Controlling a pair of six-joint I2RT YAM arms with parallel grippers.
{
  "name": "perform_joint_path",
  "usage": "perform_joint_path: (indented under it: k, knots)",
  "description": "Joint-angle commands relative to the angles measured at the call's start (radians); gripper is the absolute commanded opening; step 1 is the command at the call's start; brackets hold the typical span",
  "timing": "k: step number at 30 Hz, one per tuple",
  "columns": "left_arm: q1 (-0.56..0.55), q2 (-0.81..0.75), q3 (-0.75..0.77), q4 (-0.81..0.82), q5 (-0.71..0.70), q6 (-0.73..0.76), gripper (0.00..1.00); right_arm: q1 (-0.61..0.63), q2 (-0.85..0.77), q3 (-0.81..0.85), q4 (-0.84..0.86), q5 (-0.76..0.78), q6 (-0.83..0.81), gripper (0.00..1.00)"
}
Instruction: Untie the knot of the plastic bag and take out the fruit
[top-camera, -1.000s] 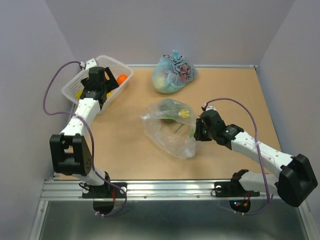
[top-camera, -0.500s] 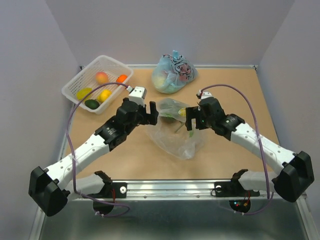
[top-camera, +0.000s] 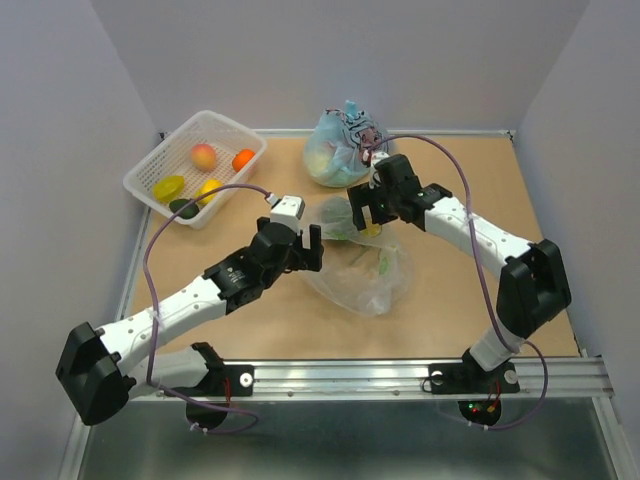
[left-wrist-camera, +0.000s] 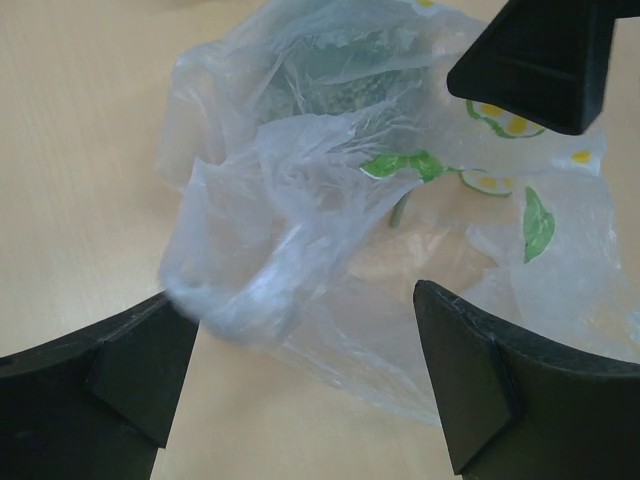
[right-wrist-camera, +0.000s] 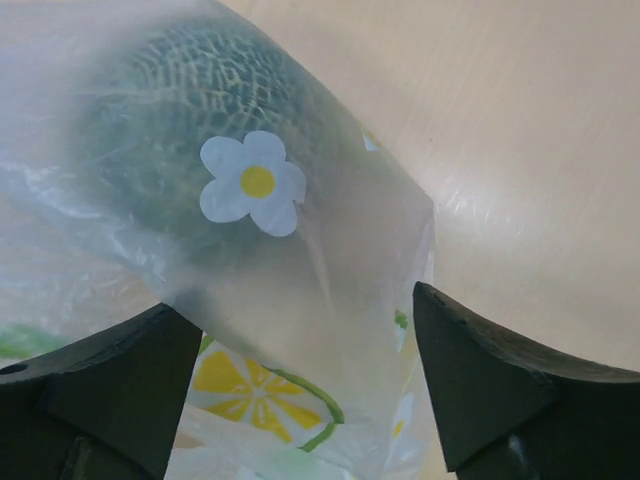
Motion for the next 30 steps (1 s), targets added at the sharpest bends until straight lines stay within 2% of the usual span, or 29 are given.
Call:
perform_joint_path:
  k: [1,2,3,5,6,7,14,20,25,30]
  knots:
    - [-0.019,0.018,-0.022,0.036,-0.037,-0.051,0.99,-0.008,0.049,0.052,0.006,-0.093,-0.07,0.76]
    - [-0.02,0.021,-0.028,0.039,-0.039,-0.057,0.99,-0.008,0.051,0.052,0.003,-0.116,-0.071,0.64]
    - [-0.023,0.03,-0.033,0.044,-0.048,-0.069,0.99,-0.008,0.035,0.054,-0.002,-0.168,-0.071,0.38]
    - [-0.026,0.04,-0.042,0.05,-0.051,-0.08,0.99,-0.007,0.008,0.055,-0.01,-0.227,-0.065,0.19]
    - [-0.026,0.052,-0.045,0.053,-0.063,-0.089,0.99,0.001,-0.03,0.058,-0.014,-0.238,-0.055,0.06]
    - [-0.028,0.058,-0.046,0.055,-0.07,-0.101,0.99,0.005,-0.047,0.069,-0.02,-0.244,-0.05,0.02]
    - [-0.037,0.09,-0.049,0.073,-0.094,-0.143,0.99,0.085,-0.124,0.141,-0.125,-0.297,0.004,0.01]
    - [-0.042,0.086,-0.057,0.096,-0.111,-0.167,0.99,0.251,-0.092,0.16,-0.158,-0.238,0.041,0.01]
    - [-0.045,0.047,-0.083,0.093,-0.103,-0.192,0.98,0.245,-0.11,0.069,-0.152,0.018,0.091,0.01]
    - [-0.054,0.003,-0.099,0.085,-0.087,-0.2,0.98,0.209,-0.118,-0.018,-0.14,0.097,0.125,0.01]
